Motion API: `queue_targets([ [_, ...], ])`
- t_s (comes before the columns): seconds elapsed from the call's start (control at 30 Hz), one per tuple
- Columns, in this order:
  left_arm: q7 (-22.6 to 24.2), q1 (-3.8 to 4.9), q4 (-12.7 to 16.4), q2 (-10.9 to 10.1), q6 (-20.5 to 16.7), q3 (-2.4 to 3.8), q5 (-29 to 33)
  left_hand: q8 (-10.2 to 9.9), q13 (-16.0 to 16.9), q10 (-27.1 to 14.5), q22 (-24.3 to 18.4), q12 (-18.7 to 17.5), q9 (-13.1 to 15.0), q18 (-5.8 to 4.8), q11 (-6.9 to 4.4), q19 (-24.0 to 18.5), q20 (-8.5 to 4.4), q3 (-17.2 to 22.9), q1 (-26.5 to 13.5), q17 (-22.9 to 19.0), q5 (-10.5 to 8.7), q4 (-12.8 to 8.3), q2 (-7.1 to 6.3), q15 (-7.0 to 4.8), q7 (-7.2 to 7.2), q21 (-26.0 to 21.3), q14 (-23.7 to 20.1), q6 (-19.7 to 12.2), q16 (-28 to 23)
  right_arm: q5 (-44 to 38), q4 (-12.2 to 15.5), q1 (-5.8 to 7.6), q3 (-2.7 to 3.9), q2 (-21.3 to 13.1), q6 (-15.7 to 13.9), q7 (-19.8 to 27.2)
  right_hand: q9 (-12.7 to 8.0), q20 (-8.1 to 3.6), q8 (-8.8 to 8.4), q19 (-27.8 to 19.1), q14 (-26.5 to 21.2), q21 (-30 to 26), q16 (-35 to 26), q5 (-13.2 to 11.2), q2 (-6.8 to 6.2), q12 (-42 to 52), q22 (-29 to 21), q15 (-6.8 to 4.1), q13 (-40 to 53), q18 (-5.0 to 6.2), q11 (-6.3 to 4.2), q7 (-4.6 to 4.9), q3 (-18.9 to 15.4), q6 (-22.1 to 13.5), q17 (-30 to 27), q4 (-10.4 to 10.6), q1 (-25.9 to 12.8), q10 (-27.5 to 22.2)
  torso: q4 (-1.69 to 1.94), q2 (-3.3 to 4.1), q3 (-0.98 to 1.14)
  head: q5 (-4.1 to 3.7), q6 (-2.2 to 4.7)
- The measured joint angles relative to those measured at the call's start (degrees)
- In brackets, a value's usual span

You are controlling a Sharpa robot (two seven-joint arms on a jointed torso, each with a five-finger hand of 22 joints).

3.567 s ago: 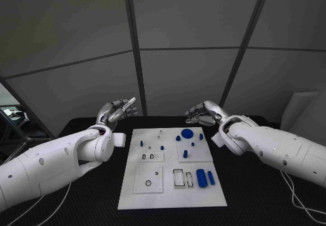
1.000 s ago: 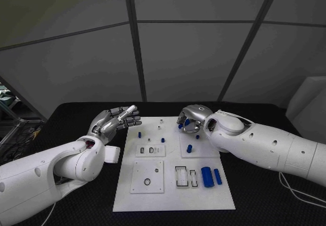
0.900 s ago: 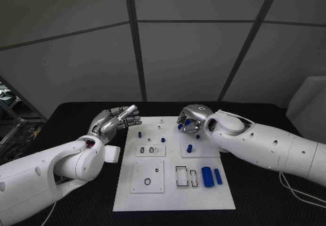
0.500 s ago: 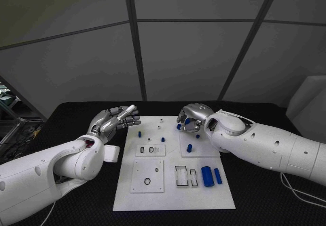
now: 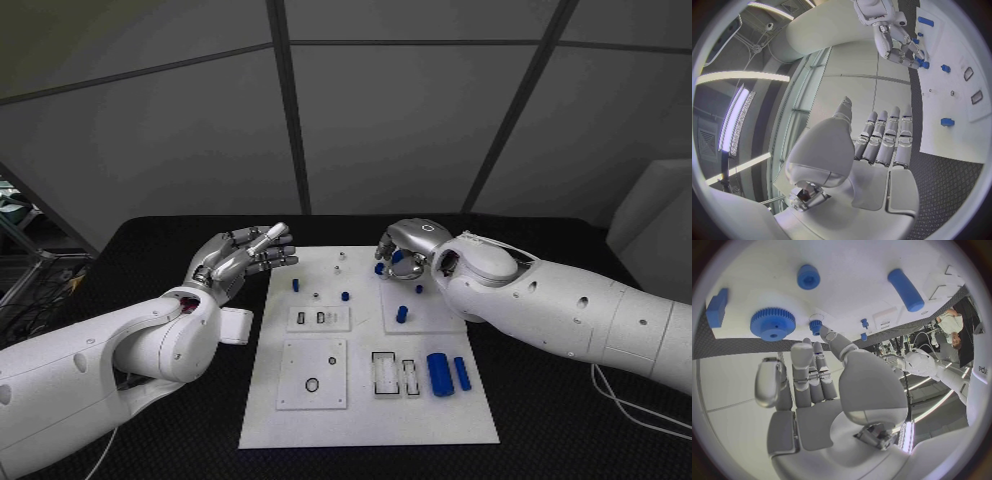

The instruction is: Assemble the parts on the task board

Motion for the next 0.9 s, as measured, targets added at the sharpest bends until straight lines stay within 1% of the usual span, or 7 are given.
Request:
queue_targets([
  [0.37,-0.10,0.01,-0.06,0.09,0.11,0.00,-0.01,0.00,0.00,0.00,-0.04,0.00,0.00,0.00,0.00,0.00,0.00,0.00,0.00,0.00,0.00,0.00,0.00,0.00,0.00,0.00,0.00,0.00,0.00,-0.08,-2.40,0.13,0.00,1.86,1.92,-0.11,0.00,0.00,0.00,0.00,0.00,0.00,0.54,0.00,0.01,0.00,0.18,0.00,0.00,0.00,0.00,0.00,0.47,0.00,0.18,0.48,-0.01,0.00,0.12,0.07,0.02,0.07,-0.40],
  [0.43,-0.11,0.01,-0.02,0.06,0.13,0.00,-0.01,0.00,0.00,0.00,-0.05,0.00,0.00,0.00,0.00,0.00,0.00,0.00,0.00,0.01,0.00,0.00,0.00,0.00,0.00,0.00,0.00,0.00,0.00,-0.08,-2.73,0.18,0.00,2.11,2.34,-0.13,0.00,0.14,0.00,0.13,0.00,0.26,0.89,0.00,0.27,0.00,0.51,0.00,0.00,0.00,-0.01,0.00,0.63,0.00,0.52,0.63,-0.27,0.01,0.12,0.09,0.02,0.07,-0.41],
  [0.5,-0.13,0.01,-0.01,0.06,0.14,0.00,-0.01,0.00,0.00,0.00,-0.05,0.00,0.00,0.00,0.00,0.00,0.00,0.00,0.00,0.00,0.00,0.00,0.00,0.00,0.00,0.00,0.00,0.00,0.00,-0.07,-3.06,0.20,0.00,2.43,2.88,-0.14,0.00,0.21,0.00,0.20,0.00,0.42,1.12,0.00,0.46,0.00,0.85,0.00,0.05,0.01,-0.19,-0.18,0.87,0.17,0.76,0.87,-0.46,0.64,0.12,0.09,0.02,0.09,-0.53],
  [0.6,-0.15,0.01,-0.01,0.06,0.16,0.00,-0.01,0.00,0.00,0.00,-0.05,0.00,0.01,0.00,0.00,0.00,0.00,0.00,0.00,0.01,0.00,0.00,0.00,0.00,0.00,0.00,0.00,0.00,0.00,-0.03,-3.36,0.22,-0.01,2.74,3.61,-0.15,0.00,-0.10,0.00,0.51,0.00,0.70,1.70,0.00,0.46,0.00,1.34,0.00,0.10,0.01,-0.27,-0.21,1.24,0.21,1.21,0.96,-0.46,1.17,0.09,0.09,0.03,0.16,-0.66],
  [0.7,-0.17,0.01,-0.02,0.08,0.19,0.01,-0.01,0.00,0.00,0.00,-0.04,0.00,0.01,0.00,0.00,0.00,0.00,0.00,0.00,0.01,0.00,0.00,0.00,0.00,0.00,0.00,0.00,0.00,0.00,0.01,-3.60,0.24,-0.01,2.90,4.31,-0.15,0.00,0.10,0.00,0.71,0.00,0.86,2.06,0.00,0.76,0.00,1.77,0.00,0.17,0.01,-0.49,-0.23,1.52,0.59,1.54,1.24,-0.76,1.55,0.04,0.09,0.03,0.22,-0.76],
  [0.8,-0.18,0.01,-0.03,0.09,0.21,0.01,-0.01,0.00,0.00,0.00,-0.04,0.00,0.01,0.00,0.00,0.00,0.00,0.00,0.00,0.01,0.00,0.00,0.00,0.00,0.00,0.00,0.00,0.00,0.00,0.05,-3.75,0.25,-0.01,2.97,4.87,-0.15,0.05,-0.13,0.00,0.94,0.00,1.30,2.70,0.00,0.79,0.00,2.35,0.00,0.26,0.01,-0.73,-0.49,1.94,0.94,2.03,1.44,-0.74,2.23,0.02,0.09,0.04,0.25,-0.86],
  [0.9,-0.20,0.02,-0.04,0.09,0.22,0.01,-0.01,0.00,0.00,0.00,-0.04,0.00,0.01,0.00,0.00,0.00,0.00,-0.15,0.00,-0.05,0.00,-0.15,0.00,0.00,0.00,0.00,0.00,0.00,0.00,0.08,-3.92,0.30,0.02,3.09,5.38,-0.16,0.16,-0.34,-0.01,1.14,0.01,1.37,3.21,0.00,1.25,0.00,2.91,-0.01,0.32,0.01,-0.95,-0.75,2.27,1.58,2.49,1.68,-0.73,3.00,0.01,0.09,0.04,0.30,-0.87],
])
